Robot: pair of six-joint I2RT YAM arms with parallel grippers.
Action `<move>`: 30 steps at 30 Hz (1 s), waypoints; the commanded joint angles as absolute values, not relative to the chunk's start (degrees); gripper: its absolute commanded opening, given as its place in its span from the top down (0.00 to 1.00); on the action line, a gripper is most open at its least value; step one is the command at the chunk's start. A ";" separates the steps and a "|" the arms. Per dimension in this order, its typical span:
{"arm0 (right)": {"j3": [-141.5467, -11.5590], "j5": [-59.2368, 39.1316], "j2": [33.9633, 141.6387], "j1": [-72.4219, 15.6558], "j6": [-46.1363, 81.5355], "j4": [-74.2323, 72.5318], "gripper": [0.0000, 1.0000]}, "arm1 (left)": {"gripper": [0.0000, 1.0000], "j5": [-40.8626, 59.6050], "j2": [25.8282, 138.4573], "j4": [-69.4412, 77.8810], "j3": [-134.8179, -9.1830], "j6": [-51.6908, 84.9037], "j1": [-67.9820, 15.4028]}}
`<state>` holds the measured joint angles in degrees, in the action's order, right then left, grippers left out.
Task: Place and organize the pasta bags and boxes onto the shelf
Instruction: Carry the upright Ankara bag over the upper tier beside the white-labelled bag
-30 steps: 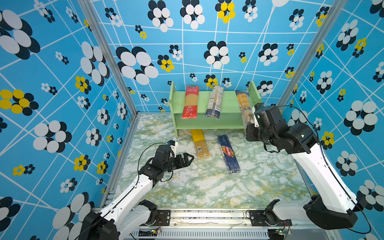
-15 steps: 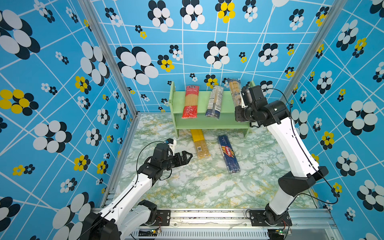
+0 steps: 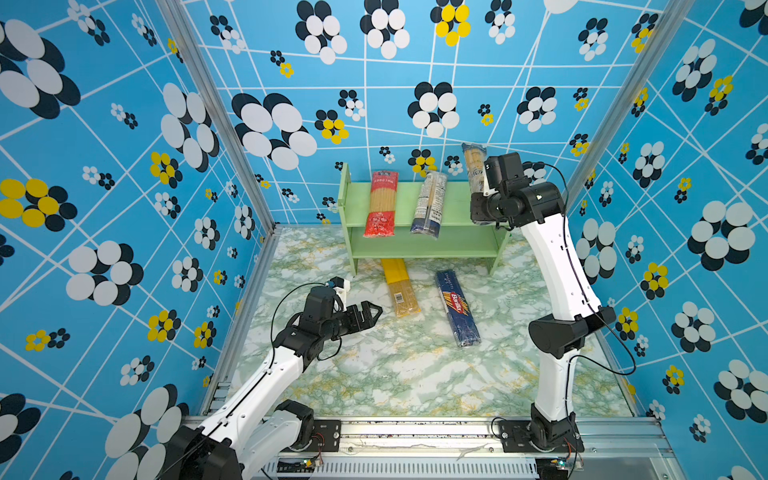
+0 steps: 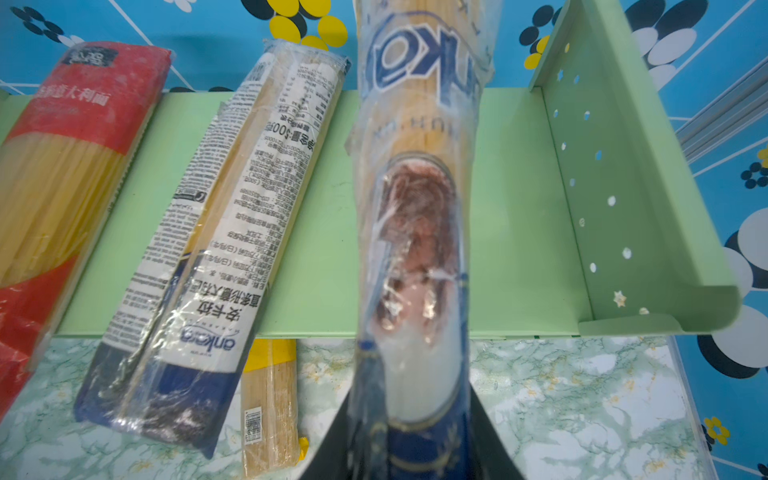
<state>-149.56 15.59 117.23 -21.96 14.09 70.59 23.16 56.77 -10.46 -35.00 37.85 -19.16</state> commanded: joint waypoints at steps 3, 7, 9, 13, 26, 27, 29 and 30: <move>-152.40 15.03 118.06 -21.10 12.51 63.86 1.00 | 0.00 23.75 55.90 -11.73 -35.86 36.45 -18.23; -152.40 14.19 119.07 -20.65 12.35 63.50 1.00 | 0.00 23.85 56.04 -11.44 -35.51 36.72 -17.87; -152.40 13.98 119.50 -20.51 12.09 63.23 1.00 | 0.00 23.94 56.25 -11.10 -35.36 36.82 -17.75; -152.38 13.89 120.44 -20.17 11.61 63.15 1.00 | 0.00 24.11 56.93 -10.55 -35.37 36.91 -17.57; -152.05 14.45 122.95 -19.77 11.54 62.93 1.00 | 0.00 24.32 57.40 -9.67 -34.43 36.99 -16.83; -151.98 14.35 123.05 -19.77 11.54 63.01 1.00 | 0.00 24.34 57.32 -9.65 -34.39 37.00 -16.74; -151.67 14.21 123.10 -19.72 11.73 63.02 1.00 | 0.00 24.35 57.15 -9.76 -34.32 37.00 -16.58; -151.32 14.09 123.00 -19.75 11.84 63.02 1.00 | 0.00 24.43 57.06 -9.84 -34.26 37.00 -16.46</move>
<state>-149.56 12.95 122.87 -20.16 12.36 69.91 23.64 57.43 -10.24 -34.98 37.89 -17.10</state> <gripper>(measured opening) 0.303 0.998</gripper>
